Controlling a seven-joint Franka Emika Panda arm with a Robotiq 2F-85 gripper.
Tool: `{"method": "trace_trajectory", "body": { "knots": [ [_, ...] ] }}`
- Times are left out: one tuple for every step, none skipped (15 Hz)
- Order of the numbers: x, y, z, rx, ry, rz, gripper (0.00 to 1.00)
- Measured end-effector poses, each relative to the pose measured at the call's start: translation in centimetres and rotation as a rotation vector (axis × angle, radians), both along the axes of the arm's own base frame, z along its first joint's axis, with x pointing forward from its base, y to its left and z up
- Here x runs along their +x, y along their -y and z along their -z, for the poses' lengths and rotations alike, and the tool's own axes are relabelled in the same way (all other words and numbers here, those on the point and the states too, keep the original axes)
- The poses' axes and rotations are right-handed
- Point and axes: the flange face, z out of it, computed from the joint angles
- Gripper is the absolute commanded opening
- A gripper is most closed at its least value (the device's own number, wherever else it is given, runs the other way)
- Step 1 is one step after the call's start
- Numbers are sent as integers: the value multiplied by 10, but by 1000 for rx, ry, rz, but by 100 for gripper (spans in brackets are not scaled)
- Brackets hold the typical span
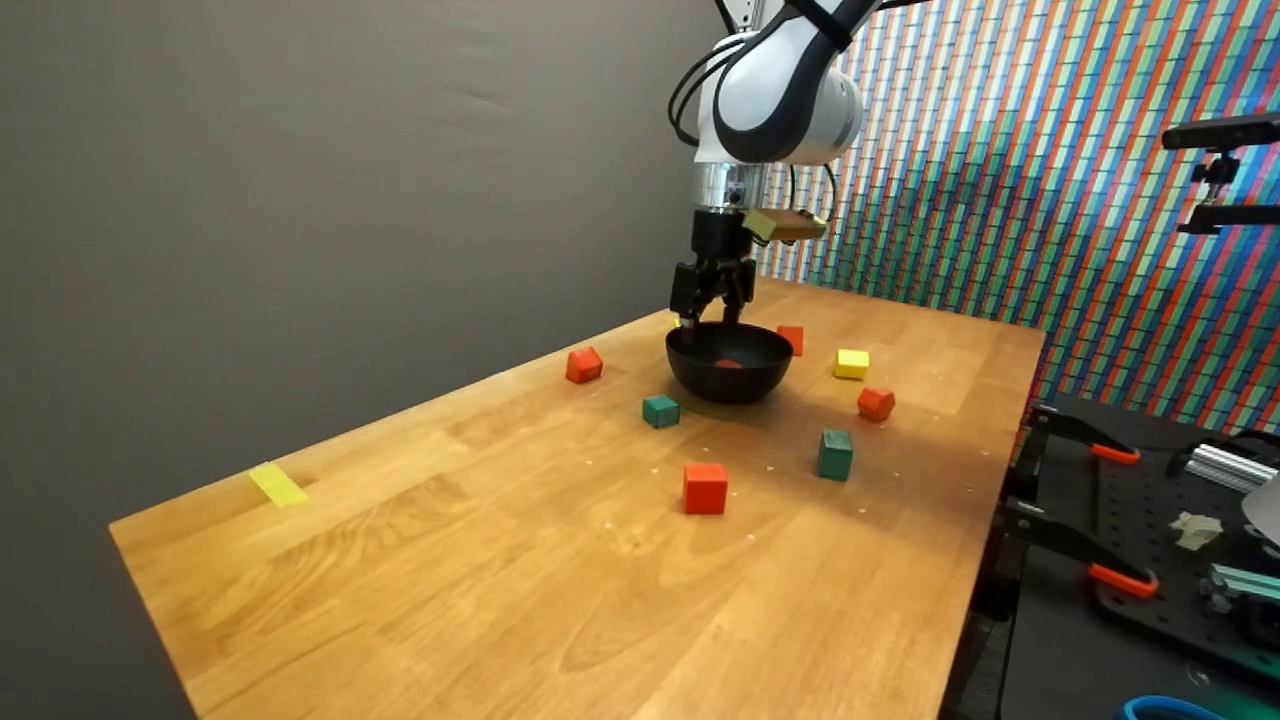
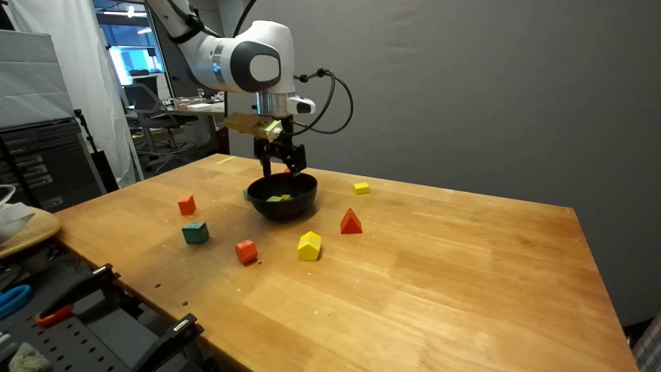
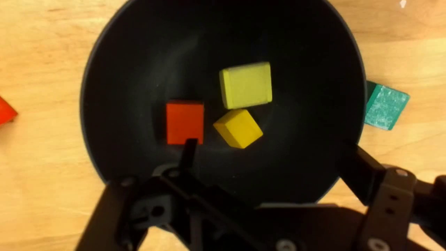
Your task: Remove the blocks from the bowl
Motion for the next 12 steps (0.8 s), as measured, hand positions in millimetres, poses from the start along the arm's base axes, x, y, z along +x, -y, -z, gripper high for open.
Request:
{"method": "trace_trajectory", "body": {
  "knots": [
    [2, 0, 5, 2, -38, -3, 97],
    [3, -1, 11, 3, -75, -6, 81],
    [4, -2, 16, 5, -108, -8, 72],
    [5, -2, 20, 6, -134, -10, 72],
    [6, -2, 24, 7, -159, -12, 67],
    [7, -2, 28, 8, -180, -13, 62],
    [8, -1, 31, 8, -200, -13, 65],
    [8, 0, 34, 8, -217, -13, 67],
    [8, 0, 36, 8, -234, -13, 71],
    [9, 1, 39, 8, -246, -13, 71],
    [9, 2, 40, 7, -256, -12, 70],
    [9, 2, 42, 7, -266, -12, 66]
  ]
}}
